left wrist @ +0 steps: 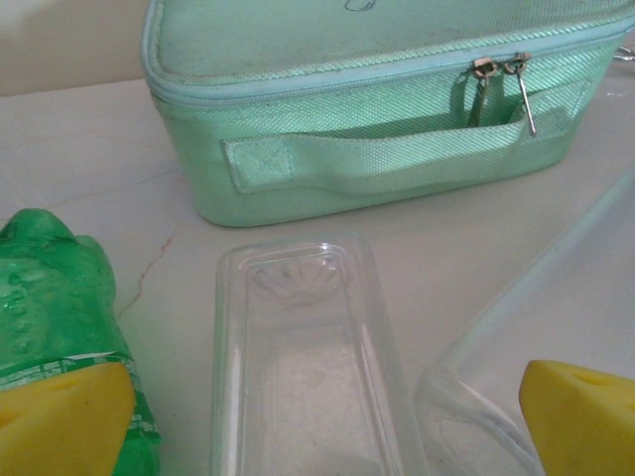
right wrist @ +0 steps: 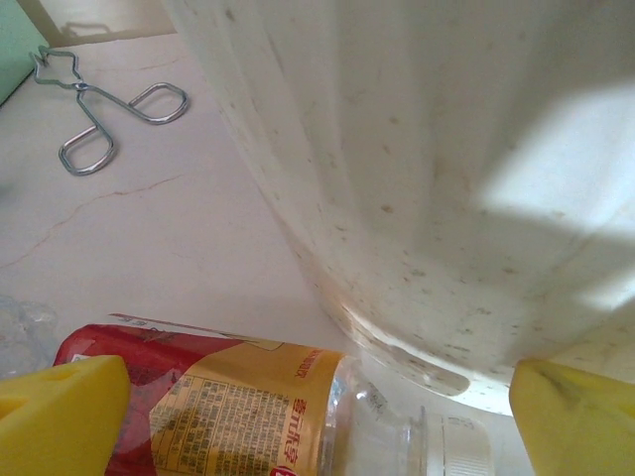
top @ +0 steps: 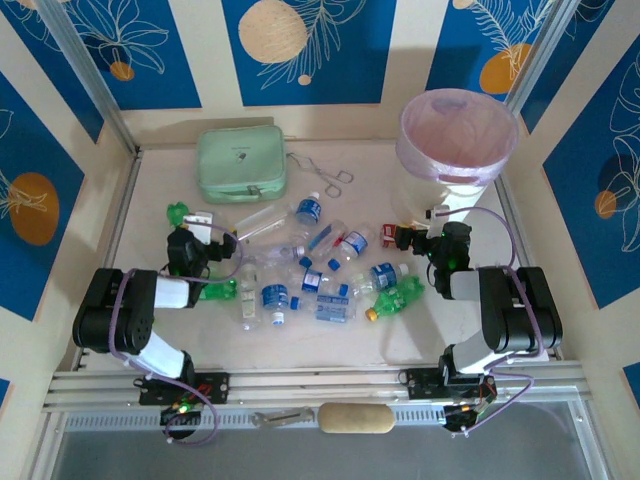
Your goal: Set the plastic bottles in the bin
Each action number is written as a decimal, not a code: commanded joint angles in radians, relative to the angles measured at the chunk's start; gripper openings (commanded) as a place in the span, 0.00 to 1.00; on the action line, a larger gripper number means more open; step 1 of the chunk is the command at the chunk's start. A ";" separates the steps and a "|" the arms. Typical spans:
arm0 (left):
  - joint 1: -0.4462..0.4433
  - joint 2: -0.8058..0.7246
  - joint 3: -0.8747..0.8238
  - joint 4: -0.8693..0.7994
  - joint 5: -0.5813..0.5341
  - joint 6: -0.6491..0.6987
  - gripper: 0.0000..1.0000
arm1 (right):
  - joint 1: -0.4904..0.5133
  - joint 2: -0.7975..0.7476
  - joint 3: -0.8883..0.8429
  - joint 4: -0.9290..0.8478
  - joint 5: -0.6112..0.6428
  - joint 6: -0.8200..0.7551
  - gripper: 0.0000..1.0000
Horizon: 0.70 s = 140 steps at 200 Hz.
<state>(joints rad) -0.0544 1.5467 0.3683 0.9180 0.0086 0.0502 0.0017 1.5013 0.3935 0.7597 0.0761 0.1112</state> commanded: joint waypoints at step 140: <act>-0.246 -0.347 0.244 -0.634 0.164 -0.500 0.99 | 0.276 -0.455 0.355 -1.308 0.249 0.479 0.96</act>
<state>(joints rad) -0.2321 1.2049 0.5926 0.4244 0.0452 -0.2855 0.2340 1.0542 0.6586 -0.1684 0.2909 0.3630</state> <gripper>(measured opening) 0.995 0.962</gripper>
